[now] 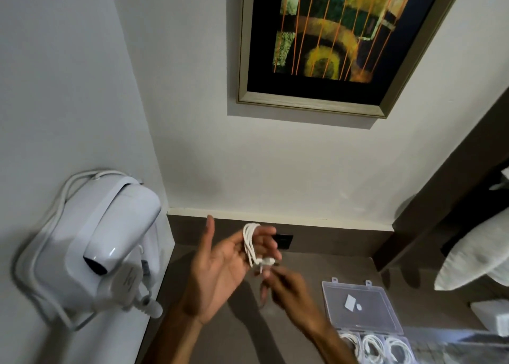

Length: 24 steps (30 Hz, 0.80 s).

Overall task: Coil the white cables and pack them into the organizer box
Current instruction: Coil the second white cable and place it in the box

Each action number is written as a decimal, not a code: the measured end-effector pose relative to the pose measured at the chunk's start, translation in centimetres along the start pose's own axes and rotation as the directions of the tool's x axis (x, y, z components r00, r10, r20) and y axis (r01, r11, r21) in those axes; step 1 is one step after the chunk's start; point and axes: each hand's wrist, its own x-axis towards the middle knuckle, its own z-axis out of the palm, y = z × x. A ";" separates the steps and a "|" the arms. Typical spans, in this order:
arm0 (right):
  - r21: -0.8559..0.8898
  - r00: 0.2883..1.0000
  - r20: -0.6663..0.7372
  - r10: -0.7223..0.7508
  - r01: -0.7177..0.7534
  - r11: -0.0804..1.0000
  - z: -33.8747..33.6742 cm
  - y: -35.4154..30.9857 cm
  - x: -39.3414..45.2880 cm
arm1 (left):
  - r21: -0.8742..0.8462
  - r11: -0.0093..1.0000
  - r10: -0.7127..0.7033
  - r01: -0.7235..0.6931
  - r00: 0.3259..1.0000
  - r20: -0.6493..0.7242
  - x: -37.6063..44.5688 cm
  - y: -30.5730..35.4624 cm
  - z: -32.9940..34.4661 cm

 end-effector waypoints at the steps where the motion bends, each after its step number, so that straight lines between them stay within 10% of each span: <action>1: -0.055 0.998 0.066 0.001 0.003 0.998 0.9 -0.3 -0.7 | 0.005 0.999 0.035 -0.034 0.997 -0.064 0.2 -0.1 -0.2; 5: -0.359 0.986 0.169 -0.010 0.071 0.931 2.4 -3.4 -3.1 | 0.277 0.961 0.086 -0.001 0.951 -0.297 2.2 0.1 -1.1; 12: -0.829 0.949 0.262 -0.174 0.314 0.463 -0.5 -7.1 -2.8 | 0.697 0.699 0.110 0.158 0.940 -0.324 1.3 -3.4 -1.6; 17: -0.883 0.864 0.218 -0.454 0.373 0.284 -5.9 -12.0 -0.5 | 0.552 0.800 -0.119 0.236 0.964 -0.238 0.7 -4.2 1.2; 24: -0.487 0.923 0.086 -0.375 0.368 0.793 -7.6 -7.1 4.1 | 0.254 0.967 -0.039 0.020 0.997 0.072 0.9 -2.6 2.0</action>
